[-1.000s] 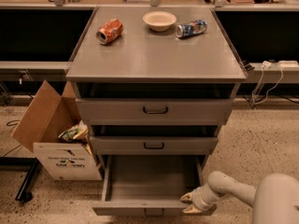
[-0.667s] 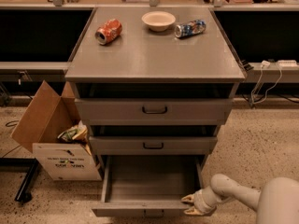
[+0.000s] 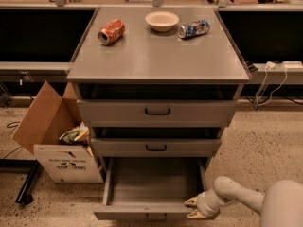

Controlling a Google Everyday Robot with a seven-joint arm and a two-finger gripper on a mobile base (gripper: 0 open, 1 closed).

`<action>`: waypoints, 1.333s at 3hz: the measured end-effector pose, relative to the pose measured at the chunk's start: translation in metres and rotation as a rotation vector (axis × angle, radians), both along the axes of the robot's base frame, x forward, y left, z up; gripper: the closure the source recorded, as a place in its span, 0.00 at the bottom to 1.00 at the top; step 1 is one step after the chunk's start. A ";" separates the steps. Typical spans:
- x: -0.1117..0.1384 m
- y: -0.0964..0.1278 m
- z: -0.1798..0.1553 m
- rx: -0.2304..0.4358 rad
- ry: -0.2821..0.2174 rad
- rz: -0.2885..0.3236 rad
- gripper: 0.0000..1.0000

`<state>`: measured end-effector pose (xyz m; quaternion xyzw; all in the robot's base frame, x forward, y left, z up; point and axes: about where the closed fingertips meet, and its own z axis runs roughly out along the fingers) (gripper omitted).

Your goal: Open bottom drawer

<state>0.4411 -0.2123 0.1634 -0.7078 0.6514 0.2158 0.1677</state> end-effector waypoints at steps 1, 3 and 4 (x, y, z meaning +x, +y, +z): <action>0.000 0.000 0.000 0.000 0.000 0.000 0.27; 0.000 0.000 0.000 0.000 0.000 0.000 0.00; -0.001 0.002 0.003 0.024 0.003 0.011 0.00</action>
Offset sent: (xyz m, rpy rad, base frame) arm 0.0000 0.0000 0.0000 0.0000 0.0000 0.0000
